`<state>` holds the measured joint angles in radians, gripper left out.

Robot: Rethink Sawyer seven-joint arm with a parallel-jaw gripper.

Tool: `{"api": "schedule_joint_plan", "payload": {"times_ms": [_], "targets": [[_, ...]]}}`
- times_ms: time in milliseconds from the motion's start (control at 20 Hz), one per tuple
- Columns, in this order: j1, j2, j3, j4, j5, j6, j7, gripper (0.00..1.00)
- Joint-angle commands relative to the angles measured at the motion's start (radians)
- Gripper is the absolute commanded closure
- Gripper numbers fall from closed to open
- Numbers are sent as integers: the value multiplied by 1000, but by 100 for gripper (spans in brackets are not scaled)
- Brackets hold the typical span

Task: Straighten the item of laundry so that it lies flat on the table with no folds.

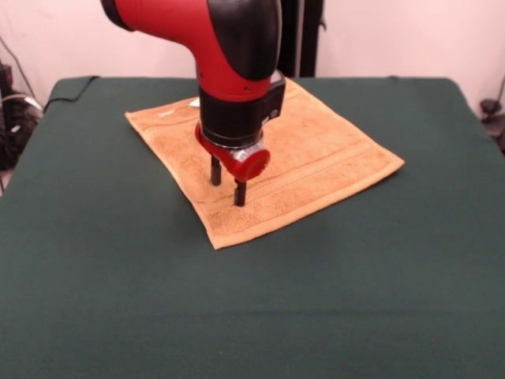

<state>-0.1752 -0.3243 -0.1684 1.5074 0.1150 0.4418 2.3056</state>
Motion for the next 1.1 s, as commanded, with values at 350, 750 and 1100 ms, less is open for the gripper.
{"api": "schedule_joint_plan", "payload": {"times_ms": [350, 750, 1100], "targets": [[34, 146, 58, -117, 85, -165, 201, 0], [30, 139, 65, -113, 88, -150, 192, 0], [26, 137, 69, -114, 88, -142, 185, 0]]}}
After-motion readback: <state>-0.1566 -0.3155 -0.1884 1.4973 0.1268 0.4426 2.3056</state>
